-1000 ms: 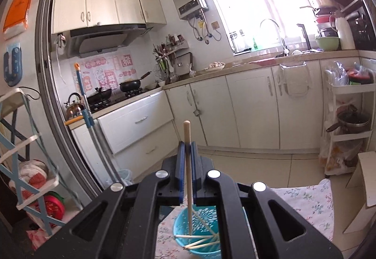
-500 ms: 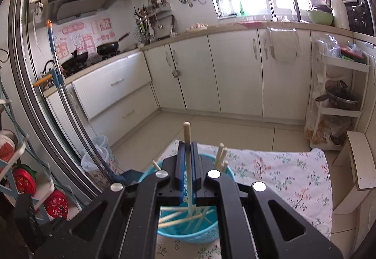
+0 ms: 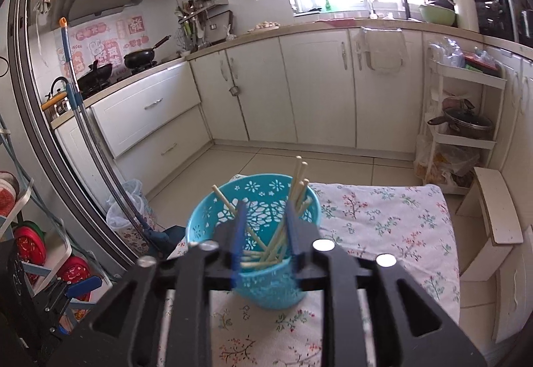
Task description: Organize utensils
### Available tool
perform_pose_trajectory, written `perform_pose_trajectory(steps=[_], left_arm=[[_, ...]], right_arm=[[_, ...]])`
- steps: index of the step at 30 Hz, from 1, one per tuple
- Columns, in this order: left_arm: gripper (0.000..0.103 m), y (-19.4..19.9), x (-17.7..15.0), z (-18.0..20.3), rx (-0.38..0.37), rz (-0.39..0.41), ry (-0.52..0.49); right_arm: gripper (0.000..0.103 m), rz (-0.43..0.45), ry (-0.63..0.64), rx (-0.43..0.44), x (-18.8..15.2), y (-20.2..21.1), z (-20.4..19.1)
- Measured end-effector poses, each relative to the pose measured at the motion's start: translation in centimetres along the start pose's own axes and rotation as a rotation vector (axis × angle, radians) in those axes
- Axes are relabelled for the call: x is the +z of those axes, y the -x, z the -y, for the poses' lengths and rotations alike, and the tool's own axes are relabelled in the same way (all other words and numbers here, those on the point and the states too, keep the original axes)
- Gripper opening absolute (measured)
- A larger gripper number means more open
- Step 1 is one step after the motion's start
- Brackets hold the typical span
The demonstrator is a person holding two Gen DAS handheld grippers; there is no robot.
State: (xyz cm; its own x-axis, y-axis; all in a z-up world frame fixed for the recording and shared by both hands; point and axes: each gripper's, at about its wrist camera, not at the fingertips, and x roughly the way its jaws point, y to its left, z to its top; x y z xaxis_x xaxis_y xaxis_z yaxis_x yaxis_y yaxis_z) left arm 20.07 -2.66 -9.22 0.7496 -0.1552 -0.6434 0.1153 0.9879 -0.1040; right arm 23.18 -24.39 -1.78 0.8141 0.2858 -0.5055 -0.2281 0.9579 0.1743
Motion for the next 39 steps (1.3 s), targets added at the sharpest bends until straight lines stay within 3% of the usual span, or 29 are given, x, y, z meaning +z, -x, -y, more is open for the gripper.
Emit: perform_pose_trajectory(steps=[2,7,8,12,17,21,28,39], left_arm=[[0.096,0.6,0.1,0.1,0.007,-0.005,-0.004],[0.096,2.8,0.2,0.2,0.002,-0.013,-0.004],[0.096,3.4,0.2,0.3,0.006,-0.006,-0.007],[0.096,5.7,0.2,0.7,0.016,-0.001,-0.032],[0.096,8.6,-0.1,1.1,0.061,0.012,-0.079],[0.096,10.9,-0.6,0.9,0.060,0.027,-0.072],[0.096,14.7,-1.3,0.7,0.120,0.058,-0.075],[0.096,17.9,-2.3,0.1,0.107,0.091,-0.046]], right_arm=[[0.051,0.015,-0.001,-0.033,-0.7,1.6,-0.5],[0.093,0.042,-0.004,-0.169,-2.9,5.7,-2.3],[0.095,0.049,-0.009,-0.196,-3.3,6.5,-2.7],[0.096,0.074,-0.051,-0.289,-5.3,10.1,-4.0],[0.096,0.039,-0.103,-0.291,-6.8,12.9,-5.1],[0.096,0.056,-0.118,-0.302,-7.5,15.3,-6.4],[0.096,0.064,-0.132,-0.265,-9.3,18.4,-8.7],[0.096,0.086,-0.144,-0.265,-12.7,20.4,-11.3]])
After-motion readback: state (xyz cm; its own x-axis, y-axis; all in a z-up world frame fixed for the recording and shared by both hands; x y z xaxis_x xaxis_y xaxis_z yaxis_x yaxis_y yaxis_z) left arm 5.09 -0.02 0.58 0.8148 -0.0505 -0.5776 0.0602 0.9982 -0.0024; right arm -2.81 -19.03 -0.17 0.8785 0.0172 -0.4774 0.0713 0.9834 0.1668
